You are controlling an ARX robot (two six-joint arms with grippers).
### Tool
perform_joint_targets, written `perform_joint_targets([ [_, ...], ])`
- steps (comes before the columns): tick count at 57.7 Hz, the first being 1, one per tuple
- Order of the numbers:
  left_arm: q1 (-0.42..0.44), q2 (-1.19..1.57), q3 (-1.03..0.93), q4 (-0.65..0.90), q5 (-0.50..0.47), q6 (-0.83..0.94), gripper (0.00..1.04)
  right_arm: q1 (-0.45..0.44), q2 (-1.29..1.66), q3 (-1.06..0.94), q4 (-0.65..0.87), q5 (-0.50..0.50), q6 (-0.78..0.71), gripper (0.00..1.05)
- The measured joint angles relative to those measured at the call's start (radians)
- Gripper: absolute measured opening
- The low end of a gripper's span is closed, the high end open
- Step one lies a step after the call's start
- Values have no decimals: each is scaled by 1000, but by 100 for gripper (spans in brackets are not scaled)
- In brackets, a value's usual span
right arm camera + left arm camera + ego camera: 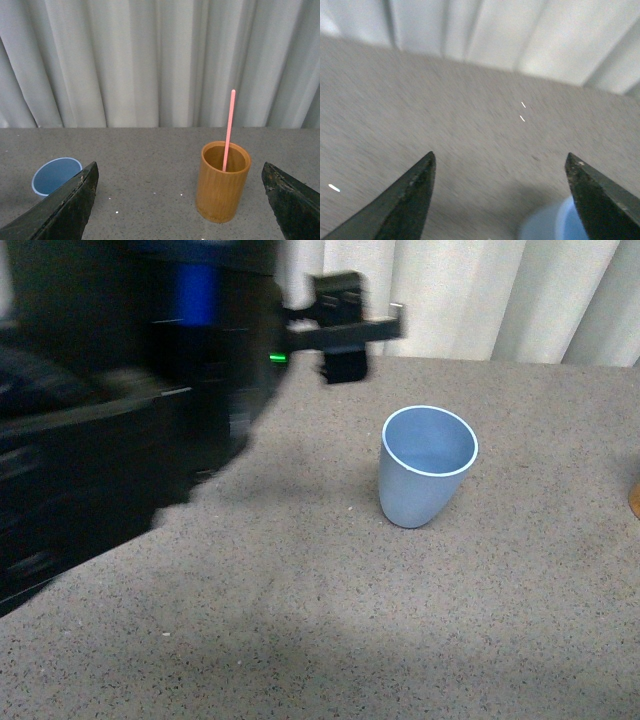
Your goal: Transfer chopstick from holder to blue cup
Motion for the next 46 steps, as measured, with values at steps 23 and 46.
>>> perform_joint_targets([
  [23,475,-679,-634,117,455,263,4,0,0,0,0,-2,0,95],
  [46,563,-1876,-739,-907,506,272,4,0,0,0,0,-2,0,95],
])
